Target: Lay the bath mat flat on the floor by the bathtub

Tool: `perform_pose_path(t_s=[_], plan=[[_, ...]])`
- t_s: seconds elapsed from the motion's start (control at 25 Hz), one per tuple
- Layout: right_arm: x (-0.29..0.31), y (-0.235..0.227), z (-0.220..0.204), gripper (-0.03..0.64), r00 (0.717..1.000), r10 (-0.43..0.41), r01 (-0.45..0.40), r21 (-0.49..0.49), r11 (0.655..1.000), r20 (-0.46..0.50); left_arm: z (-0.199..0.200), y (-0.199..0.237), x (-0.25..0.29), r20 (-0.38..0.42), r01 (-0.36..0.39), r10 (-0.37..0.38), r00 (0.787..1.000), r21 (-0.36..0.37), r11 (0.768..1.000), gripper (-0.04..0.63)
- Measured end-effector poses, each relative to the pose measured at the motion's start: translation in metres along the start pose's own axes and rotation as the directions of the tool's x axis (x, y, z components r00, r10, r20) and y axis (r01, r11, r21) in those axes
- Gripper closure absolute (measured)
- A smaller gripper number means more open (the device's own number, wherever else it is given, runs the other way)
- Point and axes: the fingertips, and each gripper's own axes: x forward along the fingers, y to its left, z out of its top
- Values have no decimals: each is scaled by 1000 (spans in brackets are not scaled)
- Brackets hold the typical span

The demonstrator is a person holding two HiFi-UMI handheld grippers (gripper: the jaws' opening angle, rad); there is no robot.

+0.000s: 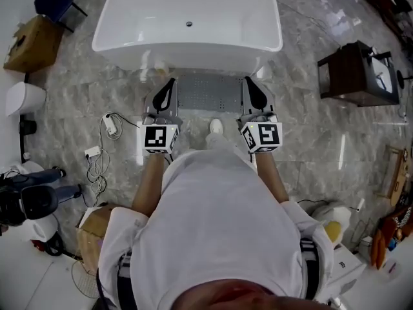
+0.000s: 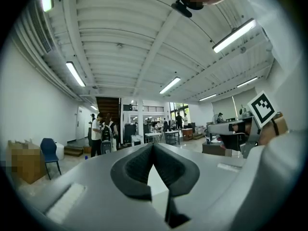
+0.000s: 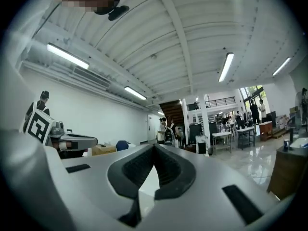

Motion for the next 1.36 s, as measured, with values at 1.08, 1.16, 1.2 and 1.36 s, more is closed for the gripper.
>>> perform_pose_path(t_s=[1.08,1.16,1.2,1.36], plan=[[-2,-62,49,618,995,50,-43,-85,995,87,48,-49,51,64,-32,33,997,-16,999,600],[-10,-47,51,618,995,62,-55,-92,994,80,50,-49,35,68,-27,29,997,-32,999,600],[-13,-37,53,618,994,68,-61,-92,994,81,51,-46,25,74,-24,27,997,-40,999,600],[-22,1,58,618,992,86,-78,-94,993,91,57,-33,-10,119,-9,18,993,-77,997,600]])
